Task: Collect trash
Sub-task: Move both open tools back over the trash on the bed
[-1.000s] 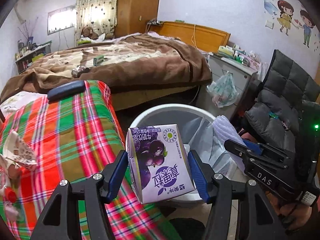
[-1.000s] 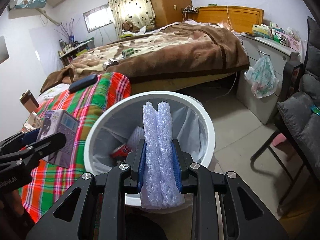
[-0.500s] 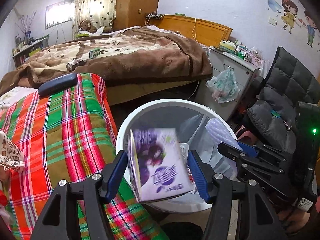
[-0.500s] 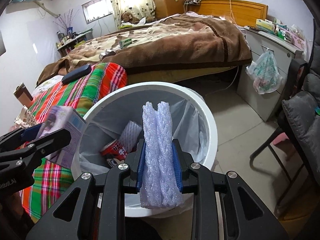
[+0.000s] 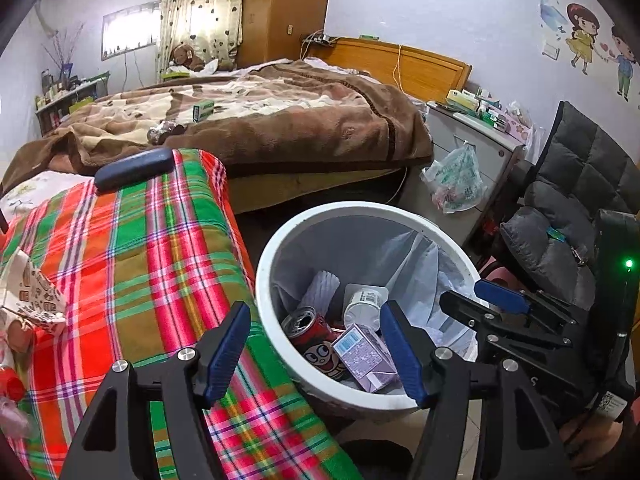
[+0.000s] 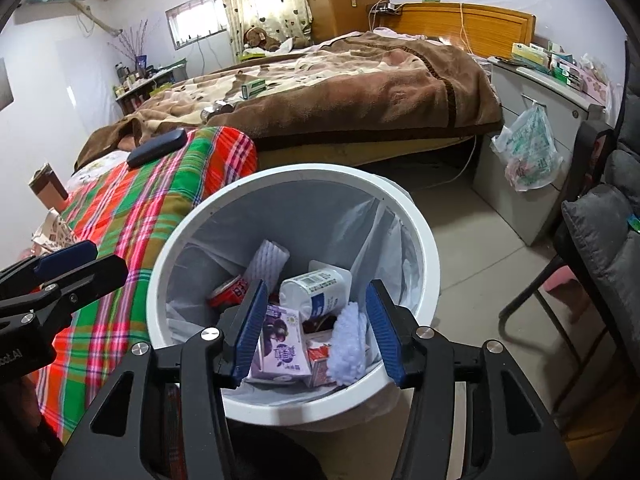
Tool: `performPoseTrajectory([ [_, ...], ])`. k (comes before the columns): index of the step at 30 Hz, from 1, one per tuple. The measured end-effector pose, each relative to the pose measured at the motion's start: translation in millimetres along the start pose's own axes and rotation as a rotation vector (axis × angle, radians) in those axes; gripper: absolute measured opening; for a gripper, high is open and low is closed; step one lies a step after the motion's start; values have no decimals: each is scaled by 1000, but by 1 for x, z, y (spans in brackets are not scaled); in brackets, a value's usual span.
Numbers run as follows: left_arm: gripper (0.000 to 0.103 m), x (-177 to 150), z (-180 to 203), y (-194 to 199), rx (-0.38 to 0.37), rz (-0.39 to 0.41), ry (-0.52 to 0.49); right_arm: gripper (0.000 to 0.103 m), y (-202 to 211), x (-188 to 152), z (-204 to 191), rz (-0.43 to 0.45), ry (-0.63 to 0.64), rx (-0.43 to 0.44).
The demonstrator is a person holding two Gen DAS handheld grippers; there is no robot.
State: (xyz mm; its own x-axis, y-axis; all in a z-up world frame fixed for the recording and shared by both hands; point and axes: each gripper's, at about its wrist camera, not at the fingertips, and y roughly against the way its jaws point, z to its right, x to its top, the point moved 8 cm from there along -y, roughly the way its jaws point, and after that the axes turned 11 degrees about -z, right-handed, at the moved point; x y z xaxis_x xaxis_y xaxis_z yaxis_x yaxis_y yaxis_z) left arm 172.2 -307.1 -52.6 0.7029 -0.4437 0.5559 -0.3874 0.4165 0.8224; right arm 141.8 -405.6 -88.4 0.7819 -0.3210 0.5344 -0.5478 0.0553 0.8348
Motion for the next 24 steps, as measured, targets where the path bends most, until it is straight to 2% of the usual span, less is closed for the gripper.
performPoseTrajectory([
  [10, 67, -14, -23, 25, 20, 29, 44, 53, 12, -1, -19, 34, 11, 29],
  [24, 67, -44, -78, 67, 110, 84, 126, 53, 21, -9, -63, 60, 67, 99],
])
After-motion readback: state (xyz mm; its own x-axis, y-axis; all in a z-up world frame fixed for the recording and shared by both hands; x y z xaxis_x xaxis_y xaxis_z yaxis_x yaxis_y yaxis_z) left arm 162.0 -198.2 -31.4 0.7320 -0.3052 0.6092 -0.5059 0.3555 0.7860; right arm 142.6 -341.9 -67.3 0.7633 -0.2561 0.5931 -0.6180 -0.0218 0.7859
